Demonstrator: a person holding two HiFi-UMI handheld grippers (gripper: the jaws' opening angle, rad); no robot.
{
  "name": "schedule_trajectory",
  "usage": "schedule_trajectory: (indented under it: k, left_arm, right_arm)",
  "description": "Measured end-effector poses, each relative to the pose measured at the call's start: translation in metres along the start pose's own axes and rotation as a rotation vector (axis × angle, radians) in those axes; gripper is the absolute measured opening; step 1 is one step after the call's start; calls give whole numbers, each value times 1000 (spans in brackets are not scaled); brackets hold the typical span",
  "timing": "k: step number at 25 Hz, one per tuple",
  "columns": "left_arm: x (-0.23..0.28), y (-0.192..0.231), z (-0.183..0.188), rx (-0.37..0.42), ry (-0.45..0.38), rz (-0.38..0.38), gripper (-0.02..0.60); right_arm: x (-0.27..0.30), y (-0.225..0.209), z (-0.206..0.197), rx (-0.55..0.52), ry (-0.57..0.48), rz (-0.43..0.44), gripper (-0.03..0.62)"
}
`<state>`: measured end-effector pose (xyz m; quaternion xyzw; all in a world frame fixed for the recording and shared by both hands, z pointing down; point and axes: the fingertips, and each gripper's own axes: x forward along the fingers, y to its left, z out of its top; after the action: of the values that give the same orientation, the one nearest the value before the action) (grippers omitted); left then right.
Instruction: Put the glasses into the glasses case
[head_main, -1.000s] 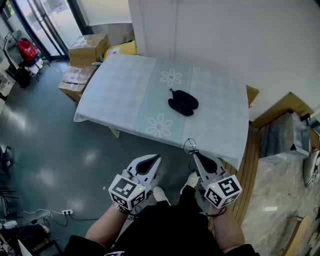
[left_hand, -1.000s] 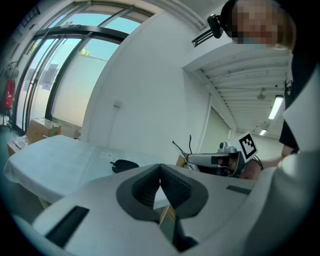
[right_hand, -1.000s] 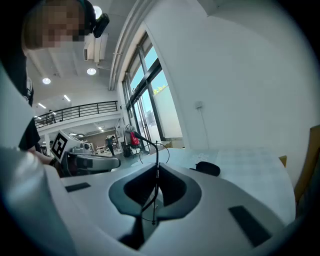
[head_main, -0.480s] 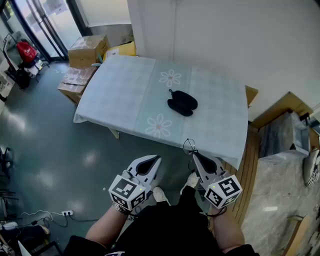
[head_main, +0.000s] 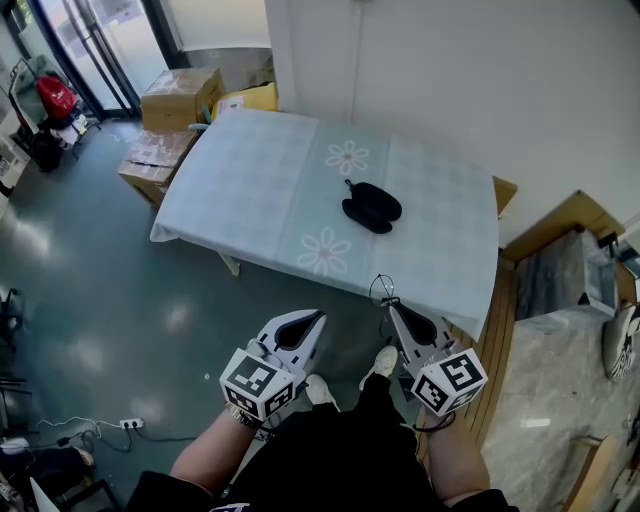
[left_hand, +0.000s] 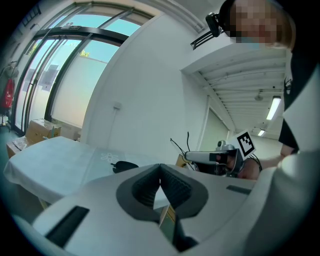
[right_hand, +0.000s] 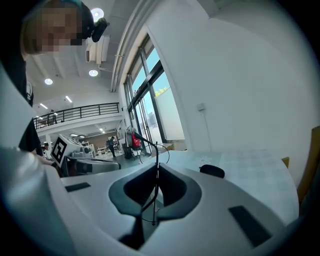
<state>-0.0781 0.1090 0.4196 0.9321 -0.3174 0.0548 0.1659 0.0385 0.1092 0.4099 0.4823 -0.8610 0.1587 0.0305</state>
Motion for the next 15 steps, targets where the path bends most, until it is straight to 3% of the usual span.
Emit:
schedule_trajectory:
  k: [15]
  left_arm:
    - [-7, 4, 10, 0, -26, -4, 28]
  right_arm:
    - [10, 11, 9, -23, 6, 11, 32]
